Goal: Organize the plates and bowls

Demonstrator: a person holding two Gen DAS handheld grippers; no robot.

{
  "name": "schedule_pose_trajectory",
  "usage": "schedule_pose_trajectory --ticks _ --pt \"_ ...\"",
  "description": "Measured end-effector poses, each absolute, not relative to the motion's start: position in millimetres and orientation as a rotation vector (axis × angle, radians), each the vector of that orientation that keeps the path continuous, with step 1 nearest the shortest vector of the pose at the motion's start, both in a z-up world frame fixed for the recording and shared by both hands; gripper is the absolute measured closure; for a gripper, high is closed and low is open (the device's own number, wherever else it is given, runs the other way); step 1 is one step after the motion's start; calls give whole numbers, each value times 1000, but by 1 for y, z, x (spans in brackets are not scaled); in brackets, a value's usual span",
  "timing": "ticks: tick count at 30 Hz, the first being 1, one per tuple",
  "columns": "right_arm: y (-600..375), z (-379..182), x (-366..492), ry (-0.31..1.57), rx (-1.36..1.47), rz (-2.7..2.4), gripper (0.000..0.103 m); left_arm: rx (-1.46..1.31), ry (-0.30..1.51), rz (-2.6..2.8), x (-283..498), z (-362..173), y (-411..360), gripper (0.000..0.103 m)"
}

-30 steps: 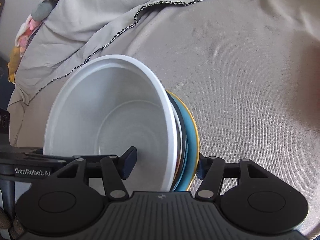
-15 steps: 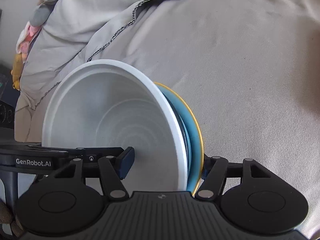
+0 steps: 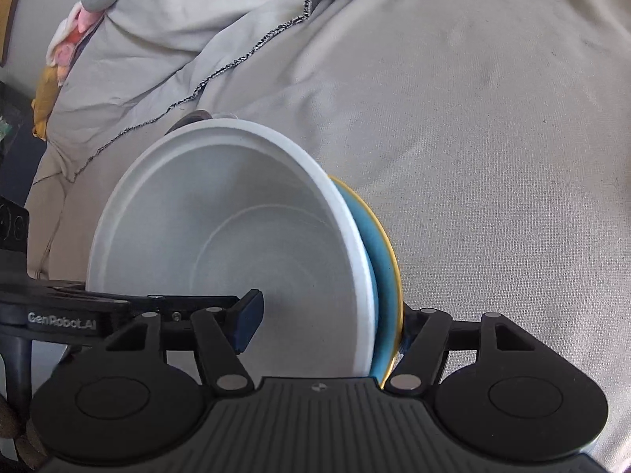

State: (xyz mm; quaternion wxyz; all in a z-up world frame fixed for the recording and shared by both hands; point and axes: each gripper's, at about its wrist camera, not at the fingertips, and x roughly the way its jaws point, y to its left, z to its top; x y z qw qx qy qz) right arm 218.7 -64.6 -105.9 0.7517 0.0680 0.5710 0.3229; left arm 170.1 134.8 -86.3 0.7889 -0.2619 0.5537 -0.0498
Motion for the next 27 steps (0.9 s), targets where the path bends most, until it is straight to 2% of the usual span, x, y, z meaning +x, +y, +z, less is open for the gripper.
schedule_pose_trajectory --ticks 27 --pt "-73 -101 213 1242 168 703 41 -561 1140 -108 158 -81 132 42"
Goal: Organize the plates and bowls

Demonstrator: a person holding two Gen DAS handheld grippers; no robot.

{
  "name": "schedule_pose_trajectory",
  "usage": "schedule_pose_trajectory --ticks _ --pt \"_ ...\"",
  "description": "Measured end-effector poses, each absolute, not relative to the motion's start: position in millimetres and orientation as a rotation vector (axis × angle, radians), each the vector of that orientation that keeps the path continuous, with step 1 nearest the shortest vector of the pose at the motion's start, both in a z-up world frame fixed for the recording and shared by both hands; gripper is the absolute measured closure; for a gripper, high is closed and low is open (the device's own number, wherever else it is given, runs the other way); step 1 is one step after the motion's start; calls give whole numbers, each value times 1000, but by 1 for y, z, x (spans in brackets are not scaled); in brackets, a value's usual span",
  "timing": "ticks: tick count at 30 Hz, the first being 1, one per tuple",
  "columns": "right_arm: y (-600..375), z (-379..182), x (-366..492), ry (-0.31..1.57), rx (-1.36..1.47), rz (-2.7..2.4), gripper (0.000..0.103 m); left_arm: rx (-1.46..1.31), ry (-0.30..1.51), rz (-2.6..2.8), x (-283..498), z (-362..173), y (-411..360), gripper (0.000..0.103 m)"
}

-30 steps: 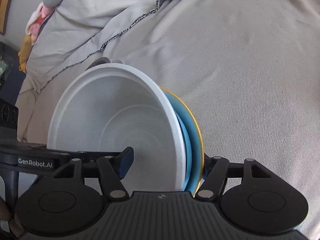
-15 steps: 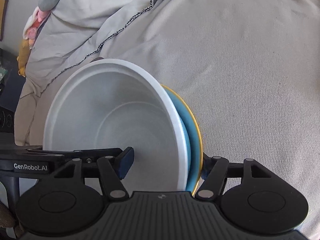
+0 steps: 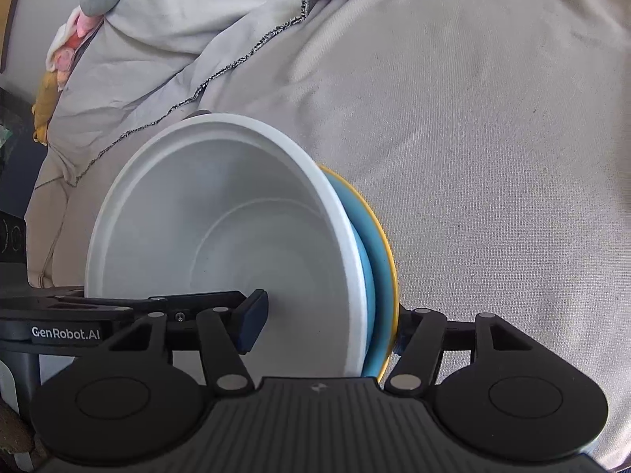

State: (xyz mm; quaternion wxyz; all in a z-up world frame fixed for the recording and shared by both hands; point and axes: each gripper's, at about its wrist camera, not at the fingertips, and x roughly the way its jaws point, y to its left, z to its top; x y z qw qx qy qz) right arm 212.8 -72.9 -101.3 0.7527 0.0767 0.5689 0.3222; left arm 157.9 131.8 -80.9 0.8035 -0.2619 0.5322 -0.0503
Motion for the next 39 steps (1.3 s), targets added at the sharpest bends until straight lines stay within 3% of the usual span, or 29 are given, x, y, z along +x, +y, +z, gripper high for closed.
schedule_pose_trajectory --ticks 12,23,35,39 --pt "-1 -1 220 1009 15 790 41 -624 882 -52 135 -9 209 42" --pt "124 -77 251 1245 -111 762 43 -787 898 90 140 -91 301 42" --pt "144 -79 244 1165 -227 707 39 -734 791 74 130 -97 305 48" --pt "145 -66 240 1200 -236 695 49 -727 774 83 126 -101 306 47"
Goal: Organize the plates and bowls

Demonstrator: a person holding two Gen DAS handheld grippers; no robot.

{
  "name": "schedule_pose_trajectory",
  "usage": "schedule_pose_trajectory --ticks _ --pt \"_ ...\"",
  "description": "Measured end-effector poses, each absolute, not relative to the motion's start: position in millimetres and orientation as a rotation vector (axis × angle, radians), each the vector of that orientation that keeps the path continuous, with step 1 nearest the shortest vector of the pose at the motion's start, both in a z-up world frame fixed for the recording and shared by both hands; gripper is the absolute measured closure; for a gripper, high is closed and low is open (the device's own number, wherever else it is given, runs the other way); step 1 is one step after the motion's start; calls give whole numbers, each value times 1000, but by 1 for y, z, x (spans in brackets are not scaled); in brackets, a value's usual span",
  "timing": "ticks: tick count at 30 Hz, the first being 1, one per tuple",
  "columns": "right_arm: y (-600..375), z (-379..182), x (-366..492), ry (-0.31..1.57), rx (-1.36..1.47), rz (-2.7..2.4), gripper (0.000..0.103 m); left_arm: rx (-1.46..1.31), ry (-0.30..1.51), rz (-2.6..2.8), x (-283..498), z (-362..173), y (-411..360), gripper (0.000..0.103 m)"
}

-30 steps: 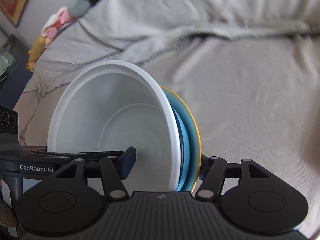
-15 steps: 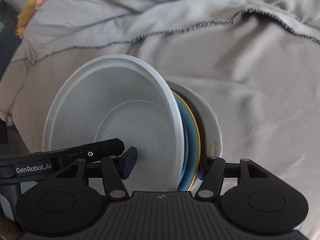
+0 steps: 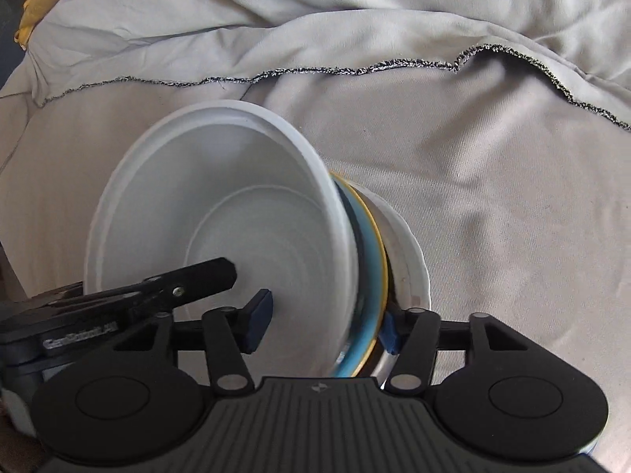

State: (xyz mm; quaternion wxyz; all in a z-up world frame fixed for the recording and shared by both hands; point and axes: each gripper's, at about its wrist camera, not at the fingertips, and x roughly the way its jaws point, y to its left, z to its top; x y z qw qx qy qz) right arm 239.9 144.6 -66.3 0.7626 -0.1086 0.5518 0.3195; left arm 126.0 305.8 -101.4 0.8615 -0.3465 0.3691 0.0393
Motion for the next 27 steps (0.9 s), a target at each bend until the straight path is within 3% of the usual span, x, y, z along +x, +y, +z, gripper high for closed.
schedule_pose_trajectory --ticks 10,15,22,27 --pt "133 -51 229 1173 -252 643 58 -730 749 50 119 -101 306 51" --pt "126 -16 216 989 -302 666 58 -745 736 35 118 -100 306 53" --pt "135 -45 221 1079 -318 664 55 -809 686 29 98 -89 323 53" --pt "139 -51 209 1022 -371 687 54 -868 657 -54 94 -84 329 51"
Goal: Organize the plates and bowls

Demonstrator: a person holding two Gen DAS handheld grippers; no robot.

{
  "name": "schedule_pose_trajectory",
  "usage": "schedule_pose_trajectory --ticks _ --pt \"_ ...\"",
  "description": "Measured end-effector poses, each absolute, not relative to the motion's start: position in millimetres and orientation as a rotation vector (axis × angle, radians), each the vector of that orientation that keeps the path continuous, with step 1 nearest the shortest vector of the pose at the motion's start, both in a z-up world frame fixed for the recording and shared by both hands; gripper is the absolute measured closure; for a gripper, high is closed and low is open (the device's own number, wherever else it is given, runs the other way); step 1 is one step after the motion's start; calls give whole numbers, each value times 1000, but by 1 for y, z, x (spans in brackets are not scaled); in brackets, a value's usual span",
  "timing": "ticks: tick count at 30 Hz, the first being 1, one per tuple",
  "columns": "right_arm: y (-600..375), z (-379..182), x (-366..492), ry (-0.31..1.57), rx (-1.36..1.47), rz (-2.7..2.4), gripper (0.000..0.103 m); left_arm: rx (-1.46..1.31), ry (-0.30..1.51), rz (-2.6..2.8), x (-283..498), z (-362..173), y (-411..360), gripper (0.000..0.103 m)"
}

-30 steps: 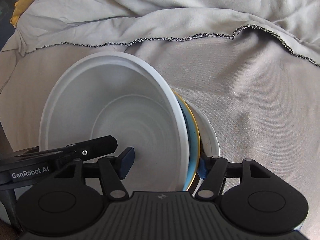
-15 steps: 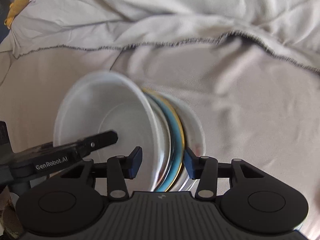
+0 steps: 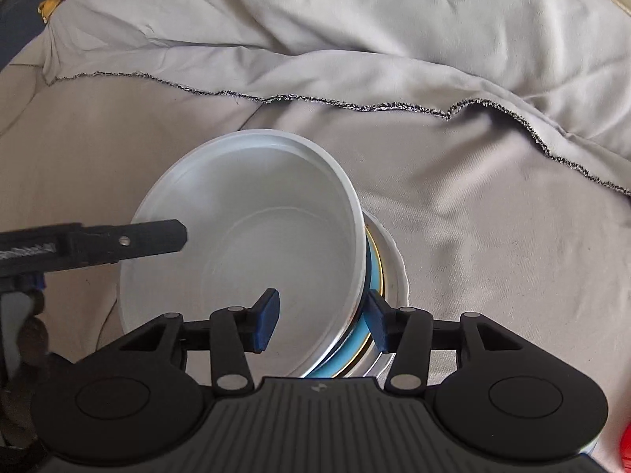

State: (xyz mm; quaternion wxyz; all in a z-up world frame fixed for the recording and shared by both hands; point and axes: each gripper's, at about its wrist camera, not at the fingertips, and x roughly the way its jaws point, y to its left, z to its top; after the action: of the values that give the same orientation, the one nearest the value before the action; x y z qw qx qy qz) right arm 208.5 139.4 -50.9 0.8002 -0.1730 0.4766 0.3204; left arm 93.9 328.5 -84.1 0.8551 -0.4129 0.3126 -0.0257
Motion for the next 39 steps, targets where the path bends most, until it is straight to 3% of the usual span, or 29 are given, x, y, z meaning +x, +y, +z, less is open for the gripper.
schedule_pose_trajectory --ticks 7,17,20,26,39 --pt "126 -49 214 1046 -291 687 54 -783 697 3 116 -71 309 41" --pt "96 -52 209 1026 -125 677 54 -699 757 76 137 -58 294 42" --pt "88 -47 209 1022 -95 689 55 -672 739 48 125 -53 293 48" --pt "94 -40 196 940 -145 669 51 -764 647 -35 110 -45 303 50" --pt "103 -37 195 931 -140 656 49 -802 649 -11 105 -50 312 50"
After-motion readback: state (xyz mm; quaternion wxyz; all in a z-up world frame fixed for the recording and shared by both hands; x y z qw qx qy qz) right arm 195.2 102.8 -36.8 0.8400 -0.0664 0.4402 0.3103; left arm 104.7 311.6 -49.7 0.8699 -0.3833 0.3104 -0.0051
